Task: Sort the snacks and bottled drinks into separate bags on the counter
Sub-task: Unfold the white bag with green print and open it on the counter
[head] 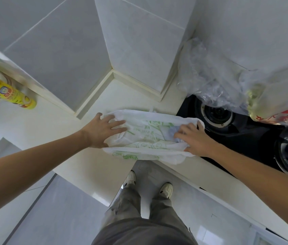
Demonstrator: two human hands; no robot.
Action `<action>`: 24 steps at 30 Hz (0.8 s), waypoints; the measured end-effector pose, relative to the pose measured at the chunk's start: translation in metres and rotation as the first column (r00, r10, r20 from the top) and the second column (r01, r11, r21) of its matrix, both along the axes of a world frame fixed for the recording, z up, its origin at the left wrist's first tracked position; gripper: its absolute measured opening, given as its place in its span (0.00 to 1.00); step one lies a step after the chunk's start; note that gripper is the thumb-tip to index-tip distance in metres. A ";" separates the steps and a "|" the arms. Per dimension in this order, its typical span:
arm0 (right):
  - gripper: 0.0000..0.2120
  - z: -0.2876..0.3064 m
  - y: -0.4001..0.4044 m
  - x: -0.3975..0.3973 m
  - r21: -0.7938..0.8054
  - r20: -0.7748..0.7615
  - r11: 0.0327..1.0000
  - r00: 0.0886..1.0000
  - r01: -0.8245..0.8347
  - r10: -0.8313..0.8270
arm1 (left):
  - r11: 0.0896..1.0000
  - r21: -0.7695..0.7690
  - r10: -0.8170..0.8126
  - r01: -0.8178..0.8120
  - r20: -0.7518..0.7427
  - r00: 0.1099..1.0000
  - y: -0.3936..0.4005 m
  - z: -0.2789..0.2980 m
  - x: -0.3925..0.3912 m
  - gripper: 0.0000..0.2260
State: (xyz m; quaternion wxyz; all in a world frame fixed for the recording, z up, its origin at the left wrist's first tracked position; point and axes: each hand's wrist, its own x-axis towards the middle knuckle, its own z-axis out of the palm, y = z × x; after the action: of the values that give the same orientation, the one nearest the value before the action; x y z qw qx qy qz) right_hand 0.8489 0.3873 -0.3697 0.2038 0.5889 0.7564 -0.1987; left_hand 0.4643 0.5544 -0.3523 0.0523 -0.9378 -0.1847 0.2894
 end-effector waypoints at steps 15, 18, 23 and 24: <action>0.23 -0.001 0.002 0.003 0.514 0.007 0.781 0.913 -0.354 0.409 | 0.954 0.224 -0.251 0.197 0.246 0.936 0.011 -0.010 -0.001 0.13; 0.30 -0.011 0.010 0.002 0.436 -0.192 0.861 0.908 -0.261 0.372 | 0.942 0.164 -0.332 0.293 0.315 0.889 0.018 -0.010 0.005 0.12; 0.24 -0.029 0.015 -0.002 0.331 -0.200 0.897 0.907 -0.294 0.371 | 0.959 -0.044 -0.270 0.281 0.168 0.948 0.026 -0.022 0.001 0.26; 0.21 -0.029 0.012 -0.002 0.324 -0.184 0.901 0.915 -0.289 0.359 | 0.968 -0.053 -0.236 0.246 0.144 0.961 0.025 -0.023 0.001 0.24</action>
State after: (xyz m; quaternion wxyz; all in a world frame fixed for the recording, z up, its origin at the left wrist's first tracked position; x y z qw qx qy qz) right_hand 0.8467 0.3996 -0.3988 0.0528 0.4491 0.8841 -0.1179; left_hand 0.4654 0.5798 -0.3757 0.0413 -0.9721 -0.0619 0.2222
